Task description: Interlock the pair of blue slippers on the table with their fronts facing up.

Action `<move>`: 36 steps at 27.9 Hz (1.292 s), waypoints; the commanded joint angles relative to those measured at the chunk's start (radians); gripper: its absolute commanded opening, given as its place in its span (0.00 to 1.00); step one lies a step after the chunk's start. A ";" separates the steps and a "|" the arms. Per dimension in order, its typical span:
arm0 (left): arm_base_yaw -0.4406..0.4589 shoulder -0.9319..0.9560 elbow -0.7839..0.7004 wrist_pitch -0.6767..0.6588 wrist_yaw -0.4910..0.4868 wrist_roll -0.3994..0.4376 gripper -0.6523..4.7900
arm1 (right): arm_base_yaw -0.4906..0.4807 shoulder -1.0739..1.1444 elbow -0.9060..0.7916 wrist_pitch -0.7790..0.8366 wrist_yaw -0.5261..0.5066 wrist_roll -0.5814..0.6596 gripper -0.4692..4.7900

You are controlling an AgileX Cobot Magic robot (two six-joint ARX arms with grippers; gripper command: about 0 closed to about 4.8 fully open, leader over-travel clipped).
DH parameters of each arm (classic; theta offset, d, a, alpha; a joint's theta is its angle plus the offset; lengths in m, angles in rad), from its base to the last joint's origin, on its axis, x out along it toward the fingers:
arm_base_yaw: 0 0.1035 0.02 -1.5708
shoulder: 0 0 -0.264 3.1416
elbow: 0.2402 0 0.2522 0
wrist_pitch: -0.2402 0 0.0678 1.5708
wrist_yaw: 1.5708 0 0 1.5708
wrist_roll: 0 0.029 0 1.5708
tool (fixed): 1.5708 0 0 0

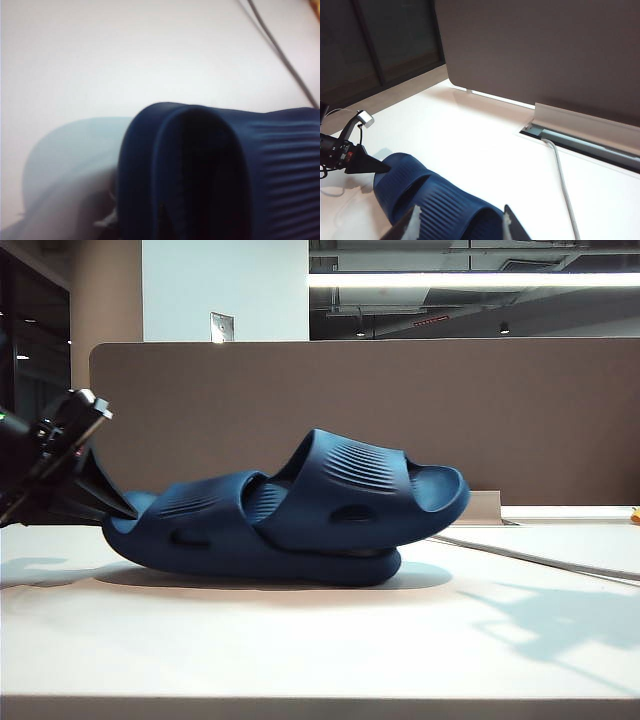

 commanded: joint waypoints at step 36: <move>0.021 -0.537 0.004 0.011 -0.146 -0.039 0.67 | 0.002 -0.098 0.003 -0.017 0.089 0.036 0.47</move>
